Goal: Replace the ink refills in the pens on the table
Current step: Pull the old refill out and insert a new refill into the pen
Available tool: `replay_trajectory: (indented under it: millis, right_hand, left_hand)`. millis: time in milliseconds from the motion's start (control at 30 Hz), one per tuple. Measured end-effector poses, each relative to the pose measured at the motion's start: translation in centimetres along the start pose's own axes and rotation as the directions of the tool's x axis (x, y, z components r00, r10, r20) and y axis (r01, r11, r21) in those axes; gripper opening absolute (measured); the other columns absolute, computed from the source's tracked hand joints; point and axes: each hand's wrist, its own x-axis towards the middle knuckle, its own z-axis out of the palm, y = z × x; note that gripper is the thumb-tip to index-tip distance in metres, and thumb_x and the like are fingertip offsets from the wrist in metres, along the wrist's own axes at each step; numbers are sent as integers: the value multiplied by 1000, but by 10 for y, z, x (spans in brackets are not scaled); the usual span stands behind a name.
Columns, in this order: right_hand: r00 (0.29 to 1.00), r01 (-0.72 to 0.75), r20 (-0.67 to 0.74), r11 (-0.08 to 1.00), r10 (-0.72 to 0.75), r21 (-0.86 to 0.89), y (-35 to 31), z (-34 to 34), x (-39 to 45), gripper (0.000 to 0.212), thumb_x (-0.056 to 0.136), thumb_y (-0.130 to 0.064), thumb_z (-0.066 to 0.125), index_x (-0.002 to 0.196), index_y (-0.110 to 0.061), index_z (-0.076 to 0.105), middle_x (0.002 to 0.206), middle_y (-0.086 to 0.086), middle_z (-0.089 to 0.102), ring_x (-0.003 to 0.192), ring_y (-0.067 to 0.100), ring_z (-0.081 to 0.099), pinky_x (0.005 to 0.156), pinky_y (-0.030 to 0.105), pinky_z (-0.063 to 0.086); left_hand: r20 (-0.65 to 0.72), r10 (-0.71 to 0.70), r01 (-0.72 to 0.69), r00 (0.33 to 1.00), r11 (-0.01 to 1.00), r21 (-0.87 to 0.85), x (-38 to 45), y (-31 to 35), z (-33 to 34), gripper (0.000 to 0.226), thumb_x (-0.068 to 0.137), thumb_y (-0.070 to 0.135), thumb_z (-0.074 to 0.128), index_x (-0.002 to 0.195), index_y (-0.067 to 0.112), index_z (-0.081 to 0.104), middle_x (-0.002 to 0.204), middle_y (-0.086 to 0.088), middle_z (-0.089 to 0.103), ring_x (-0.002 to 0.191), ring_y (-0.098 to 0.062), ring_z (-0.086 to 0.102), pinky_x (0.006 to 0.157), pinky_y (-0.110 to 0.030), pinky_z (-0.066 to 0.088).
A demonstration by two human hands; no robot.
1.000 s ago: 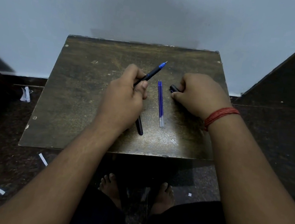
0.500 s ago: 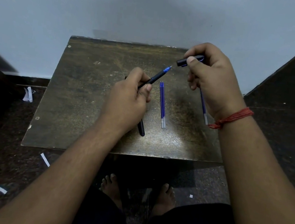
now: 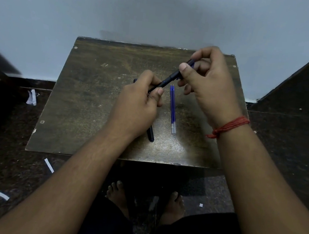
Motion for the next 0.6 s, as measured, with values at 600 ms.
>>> replay_trajectory:
  millis: [600]
  right_hand:
    - [995, 52, -82, 995, -59, -88, 1, 30, -8, 19, 94, -12, 62, 100, -12, 44, 85, 17, 65, 71, 29, 68, 62, 47, 59]
  left_hand:
    - [-88, 9, -11, 996, 1000, -17, -2, -2, 1, 6, 98, 13, 52, 93, 16, 53, 70, 7, 65, 58, -2, 57, 53, -13, 39]
